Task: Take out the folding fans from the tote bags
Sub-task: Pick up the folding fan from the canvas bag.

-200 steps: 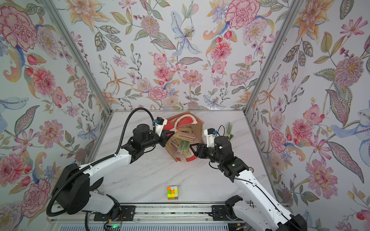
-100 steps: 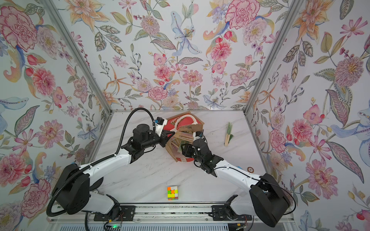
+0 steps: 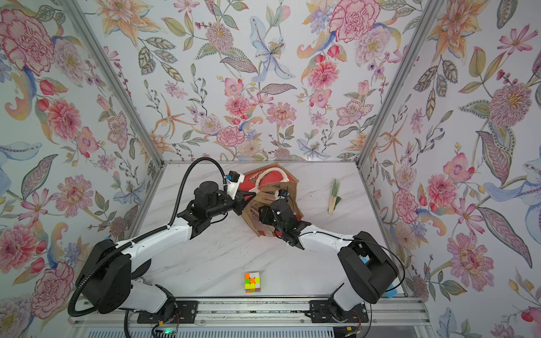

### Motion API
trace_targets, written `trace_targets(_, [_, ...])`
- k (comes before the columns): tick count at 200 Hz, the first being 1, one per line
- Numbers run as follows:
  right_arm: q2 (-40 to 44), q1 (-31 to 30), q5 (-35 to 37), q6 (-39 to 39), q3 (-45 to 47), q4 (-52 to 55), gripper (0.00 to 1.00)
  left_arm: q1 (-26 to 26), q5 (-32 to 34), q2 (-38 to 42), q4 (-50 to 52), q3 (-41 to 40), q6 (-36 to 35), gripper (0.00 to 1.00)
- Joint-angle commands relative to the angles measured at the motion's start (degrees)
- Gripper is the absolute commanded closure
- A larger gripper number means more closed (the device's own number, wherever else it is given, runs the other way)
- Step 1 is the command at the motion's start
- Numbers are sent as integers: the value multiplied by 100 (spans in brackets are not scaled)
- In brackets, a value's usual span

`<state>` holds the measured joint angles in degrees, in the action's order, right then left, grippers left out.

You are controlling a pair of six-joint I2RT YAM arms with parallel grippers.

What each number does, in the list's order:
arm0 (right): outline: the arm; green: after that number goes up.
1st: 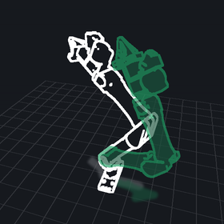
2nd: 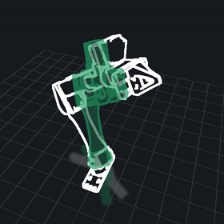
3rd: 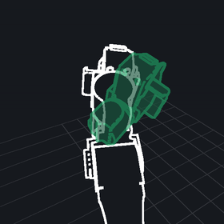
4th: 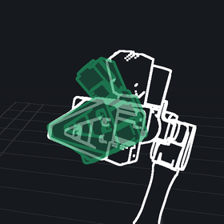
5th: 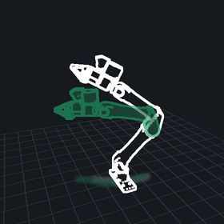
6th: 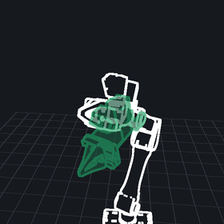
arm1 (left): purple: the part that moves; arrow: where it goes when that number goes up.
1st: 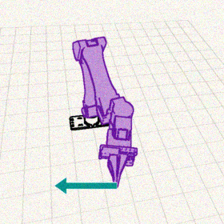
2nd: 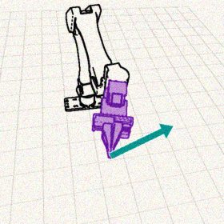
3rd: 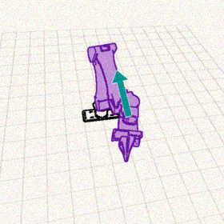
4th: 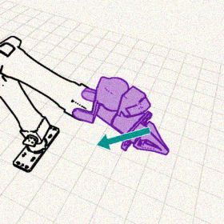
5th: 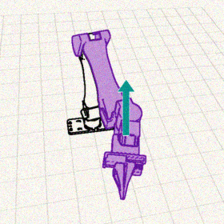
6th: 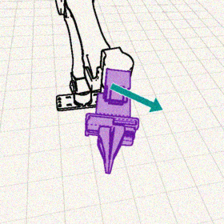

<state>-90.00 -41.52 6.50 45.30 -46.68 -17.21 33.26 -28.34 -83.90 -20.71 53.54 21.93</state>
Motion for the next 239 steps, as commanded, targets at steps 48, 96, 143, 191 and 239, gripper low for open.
trace_targets(48, [-757,-191,449,-12,-736,674,41,-55,-242,75,-203,10,127,100])
trace_targets(96, [-701,-213,648,-117,-728,952,40,-56,-234,58,-205,-2,126,100])
trace_targets(143, [-205,-141,580,-247,-514,955,39,-56,-251,49,-231,-11,133,100])
trace_targets(191, [-503,24,-72,-208,-736,1162,39,-56,-269,36,-273,-19,158,100])
trace_targets(239, [-921,38,-394,-27,-862,1103,39,-56,-247,91,-236,-53,128,100])
